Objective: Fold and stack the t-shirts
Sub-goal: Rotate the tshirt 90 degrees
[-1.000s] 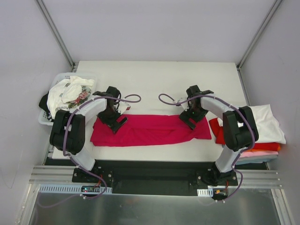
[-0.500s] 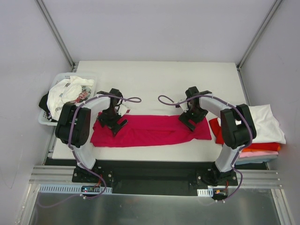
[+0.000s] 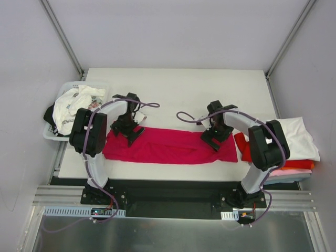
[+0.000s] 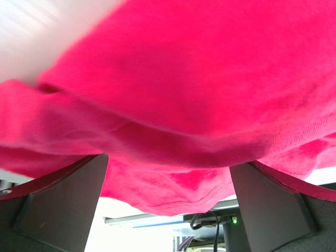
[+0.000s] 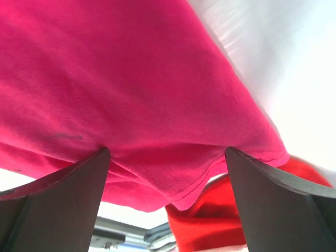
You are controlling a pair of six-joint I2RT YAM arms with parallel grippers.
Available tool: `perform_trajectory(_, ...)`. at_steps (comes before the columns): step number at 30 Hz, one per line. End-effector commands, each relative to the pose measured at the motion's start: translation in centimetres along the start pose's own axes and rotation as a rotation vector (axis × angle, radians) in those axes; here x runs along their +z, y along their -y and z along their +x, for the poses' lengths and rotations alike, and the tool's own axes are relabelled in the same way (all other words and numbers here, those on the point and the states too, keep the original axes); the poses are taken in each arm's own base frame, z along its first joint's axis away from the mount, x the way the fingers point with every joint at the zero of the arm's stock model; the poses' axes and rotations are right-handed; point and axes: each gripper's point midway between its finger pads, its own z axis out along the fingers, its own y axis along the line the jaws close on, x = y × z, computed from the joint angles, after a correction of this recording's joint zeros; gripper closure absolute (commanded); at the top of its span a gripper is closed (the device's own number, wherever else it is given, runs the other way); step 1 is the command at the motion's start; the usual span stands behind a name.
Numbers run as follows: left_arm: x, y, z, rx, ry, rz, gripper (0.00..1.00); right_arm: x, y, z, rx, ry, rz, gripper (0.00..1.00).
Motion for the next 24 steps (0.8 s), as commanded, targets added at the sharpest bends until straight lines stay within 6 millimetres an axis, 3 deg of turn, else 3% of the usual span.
perform_trajectory(1, -1.7, -1.4, -1.8, -0.019, 0.0, -0.043, 0.01, -1.7, -1.8, 1.2, -0.056, -0.017, -0.02, 0.04)
perform_trajectory(13, -3.5, -3.6, -7.5, -0.024, 0.041, -0.058, 0.01, -2.1, -4.5, 0.5, -0.132, -0.006, -0.051, 0.04)
perform_trajectory(24, -2.5, -4.0, -9.8, -0.022, 0.04, -0.035, 0.01, -0.9, -6.5, 0.8, -0.15, -0.005, -0.11, 0.04)
